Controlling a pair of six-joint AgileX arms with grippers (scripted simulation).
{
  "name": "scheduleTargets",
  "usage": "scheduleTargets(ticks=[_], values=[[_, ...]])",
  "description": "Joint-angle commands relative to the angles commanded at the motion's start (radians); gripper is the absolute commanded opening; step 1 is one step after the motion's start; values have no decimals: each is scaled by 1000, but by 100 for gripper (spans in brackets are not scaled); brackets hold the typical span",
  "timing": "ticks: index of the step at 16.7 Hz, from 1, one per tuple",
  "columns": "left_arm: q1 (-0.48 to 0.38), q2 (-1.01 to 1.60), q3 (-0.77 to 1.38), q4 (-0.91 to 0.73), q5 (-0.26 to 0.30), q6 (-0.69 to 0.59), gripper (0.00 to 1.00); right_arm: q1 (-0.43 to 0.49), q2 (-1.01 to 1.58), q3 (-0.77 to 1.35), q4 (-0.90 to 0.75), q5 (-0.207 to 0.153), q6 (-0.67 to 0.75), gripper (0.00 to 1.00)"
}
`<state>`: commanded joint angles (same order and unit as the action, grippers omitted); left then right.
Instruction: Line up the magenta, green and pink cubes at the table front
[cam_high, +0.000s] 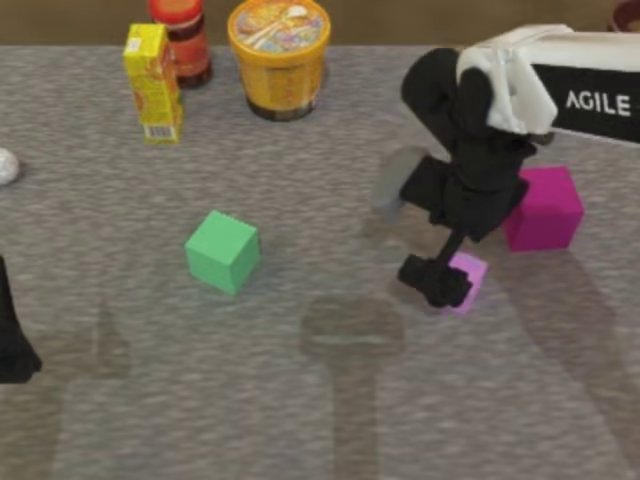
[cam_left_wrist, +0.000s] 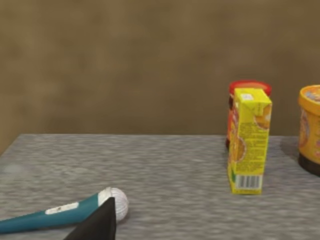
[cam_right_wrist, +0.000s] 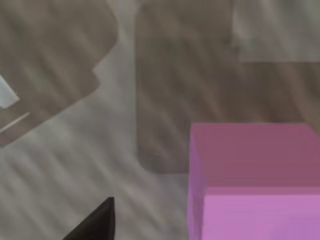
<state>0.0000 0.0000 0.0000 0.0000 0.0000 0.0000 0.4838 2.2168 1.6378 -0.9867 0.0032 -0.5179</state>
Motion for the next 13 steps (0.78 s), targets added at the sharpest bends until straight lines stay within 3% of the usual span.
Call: scheduleTargets(ticks=[4,8,13], values=[[0,0,0,0,0,0,100,2,54,-78,129,1,2,100],[0,0,0,0,0,0,100,2,58,-83,136,1,2,100],[0,0,0,0,0,0,100,2,58,-83,136,1,2,62]])
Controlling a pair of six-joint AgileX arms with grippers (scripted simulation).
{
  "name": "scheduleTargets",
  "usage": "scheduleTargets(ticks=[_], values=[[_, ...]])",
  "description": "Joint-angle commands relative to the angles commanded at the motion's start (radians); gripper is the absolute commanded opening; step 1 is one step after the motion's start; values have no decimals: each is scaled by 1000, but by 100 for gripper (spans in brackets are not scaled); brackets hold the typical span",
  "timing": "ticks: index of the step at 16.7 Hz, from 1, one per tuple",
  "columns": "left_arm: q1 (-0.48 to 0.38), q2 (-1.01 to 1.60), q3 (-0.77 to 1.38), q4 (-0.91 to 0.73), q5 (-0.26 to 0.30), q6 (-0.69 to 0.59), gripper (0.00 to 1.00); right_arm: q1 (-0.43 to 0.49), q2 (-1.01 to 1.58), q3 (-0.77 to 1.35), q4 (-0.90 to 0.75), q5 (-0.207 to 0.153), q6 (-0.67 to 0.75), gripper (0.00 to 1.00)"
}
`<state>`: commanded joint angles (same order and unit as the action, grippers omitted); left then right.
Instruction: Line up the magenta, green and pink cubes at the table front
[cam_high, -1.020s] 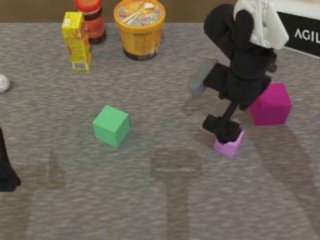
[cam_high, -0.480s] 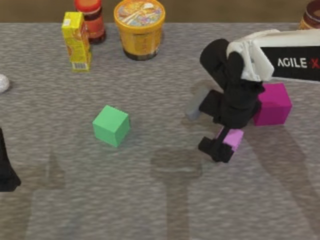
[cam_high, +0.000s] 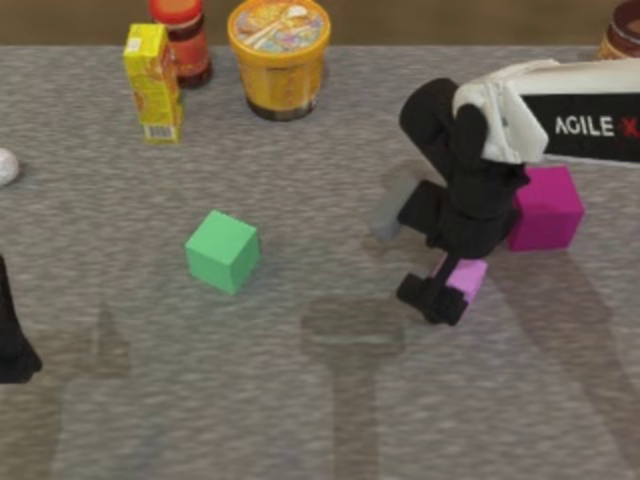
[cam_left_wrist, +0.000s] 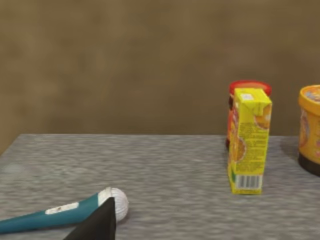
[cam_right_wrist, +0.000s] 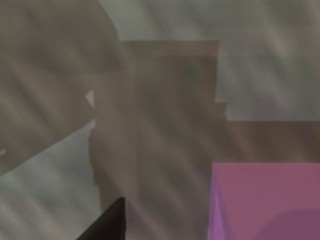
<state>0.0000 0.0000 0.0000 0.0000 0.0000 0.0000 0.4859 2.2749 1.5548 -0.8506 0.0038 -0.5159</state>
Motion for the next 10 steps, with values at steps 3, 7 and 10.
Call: scheduleTargets(ticks=[3,7,10], values=[[0,0,0,0,0,0,100,0,0,0,0,0,0,40],[0,0,0,0,0,0,100,0,0,0,0,0,0,10],[0,0,0,0,0,0,100,0,0,0,0,0,0,0]])
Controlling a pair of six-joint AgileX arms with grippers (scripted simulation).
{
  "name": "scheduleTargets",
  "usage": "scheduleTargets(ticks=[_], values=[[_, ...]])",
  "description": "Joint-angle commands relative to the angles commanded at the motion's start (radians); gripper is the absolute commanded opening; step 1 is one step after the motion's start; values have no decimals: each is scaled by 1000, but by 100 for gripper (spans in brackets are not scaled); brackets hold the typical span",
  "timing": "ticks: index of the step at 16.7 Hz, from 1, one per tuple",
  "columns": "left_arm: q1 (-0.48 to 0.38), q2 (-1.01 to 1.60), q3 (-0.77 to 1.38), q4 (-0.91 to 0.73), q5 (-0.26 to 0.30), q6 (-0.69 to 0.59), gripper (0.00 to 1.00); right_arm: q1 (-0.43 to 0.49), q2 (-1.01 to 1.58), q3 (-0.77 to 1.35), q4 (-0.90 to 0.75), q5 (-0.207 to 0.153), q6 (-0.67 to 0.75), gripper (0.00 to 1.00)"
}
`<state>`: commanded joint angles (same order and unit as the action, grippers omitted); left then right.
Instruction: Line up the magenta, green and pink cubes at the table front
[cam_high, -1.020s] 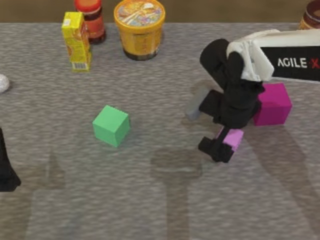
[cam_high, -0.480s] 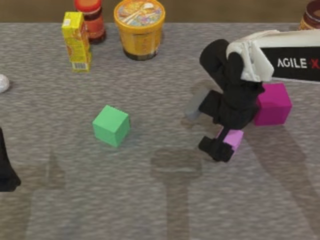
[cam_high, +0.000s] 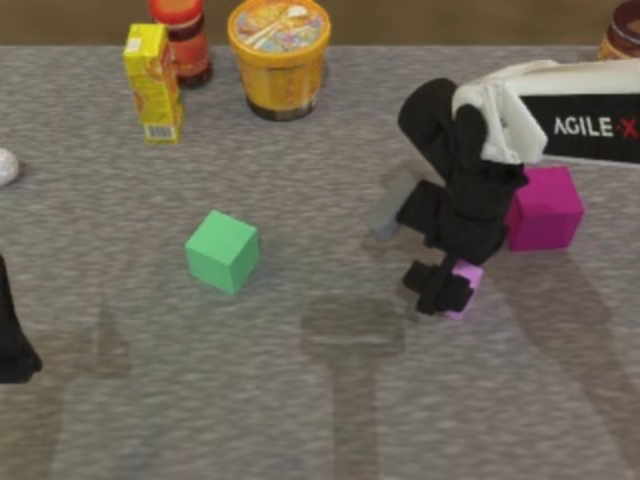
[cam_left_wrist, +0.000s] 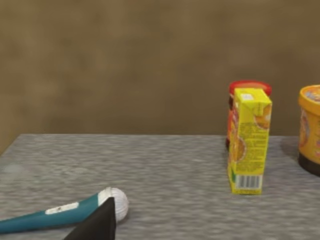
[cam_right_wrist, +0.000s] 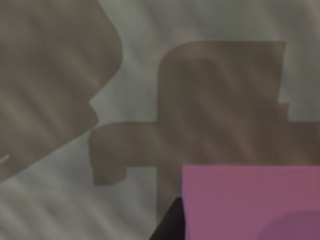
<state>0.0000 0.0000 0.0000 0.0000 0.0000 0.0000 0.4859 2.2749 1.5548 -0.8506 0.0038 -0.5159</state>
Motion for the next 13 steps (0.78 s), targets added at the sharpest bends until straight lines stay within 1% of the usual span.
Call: scheduleTargets(ticks=[6,7,8,10,13], values=[[0,0,0,0,0,0,100,0,0,0,0,0,0,0],[0,0,0,0,0,0,100,-1,-35,6,-19,-13,11,0],[0,0,0,0,0,0,100,0,-36,9,-22,-13,10,0],[0,0,0,0,0,0,100,2,-49,38,-60,-13,9,0],[0,0,0,0,0,0,100,5,-87,104,-179,-14,10,0]])
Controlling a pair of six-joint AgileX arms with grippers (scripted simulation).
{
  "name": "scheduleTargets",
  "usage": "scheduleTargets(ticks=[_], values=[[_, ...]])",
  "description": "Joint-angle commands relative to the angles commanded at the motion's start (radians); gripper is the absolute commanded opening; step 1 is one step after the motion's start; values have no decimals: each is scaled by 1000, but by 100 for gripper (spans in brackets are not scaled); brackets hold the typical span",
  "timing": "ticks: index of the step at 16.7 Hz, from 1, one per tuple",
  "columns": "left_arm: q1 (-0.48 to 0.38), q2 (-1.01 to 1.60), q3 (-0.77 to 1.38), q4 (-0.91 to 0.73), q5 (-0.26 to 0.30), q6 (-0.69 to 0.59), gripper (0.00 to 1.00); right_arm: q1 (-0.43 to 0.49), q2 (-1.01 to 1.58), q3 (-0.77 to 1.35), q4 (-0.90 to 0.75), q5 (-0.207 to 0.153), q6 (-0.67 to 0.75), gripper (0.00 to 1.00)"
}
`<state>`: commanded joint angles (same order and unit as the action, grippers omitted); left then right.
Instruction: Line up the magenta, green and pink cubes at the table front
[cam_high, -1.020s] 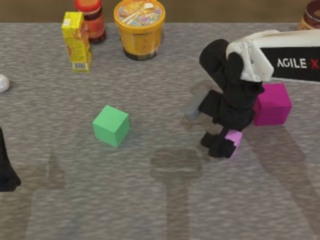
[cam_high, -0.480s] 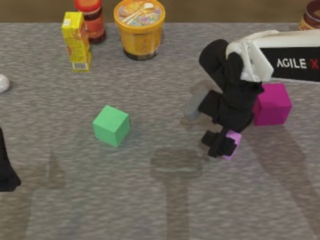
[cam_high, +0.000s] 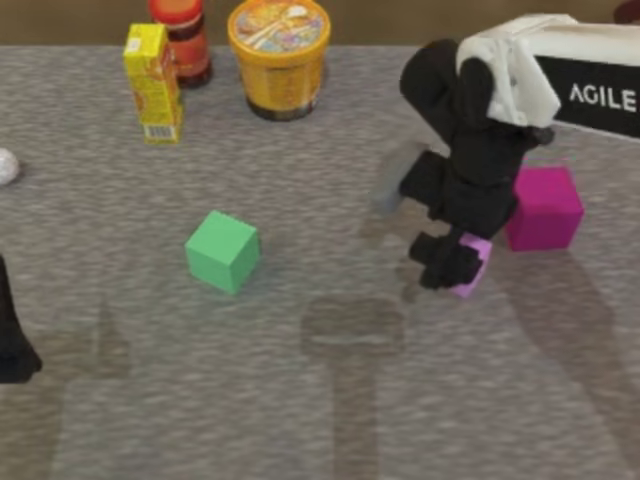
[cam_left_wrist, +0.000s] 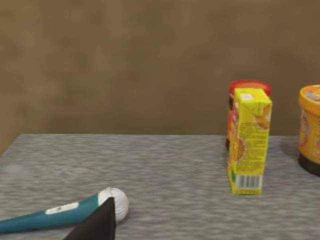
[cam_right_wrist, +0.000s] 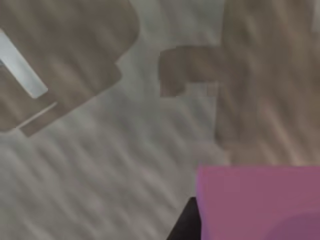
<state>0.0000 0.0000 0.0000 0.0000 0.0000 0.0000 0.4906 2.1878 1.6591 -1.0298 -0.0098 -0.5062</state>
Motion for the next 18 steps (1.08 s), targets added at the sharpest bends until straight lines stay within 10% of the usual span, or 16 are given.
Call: scheduleTargets(ticks=[9,18], values=[[0,0,0,0,0,0,100,10,-49,32,-69,-1,-13,0],[0,0,0,0,0,0,100,232,-386,-374,-16,-12,-284,0]])
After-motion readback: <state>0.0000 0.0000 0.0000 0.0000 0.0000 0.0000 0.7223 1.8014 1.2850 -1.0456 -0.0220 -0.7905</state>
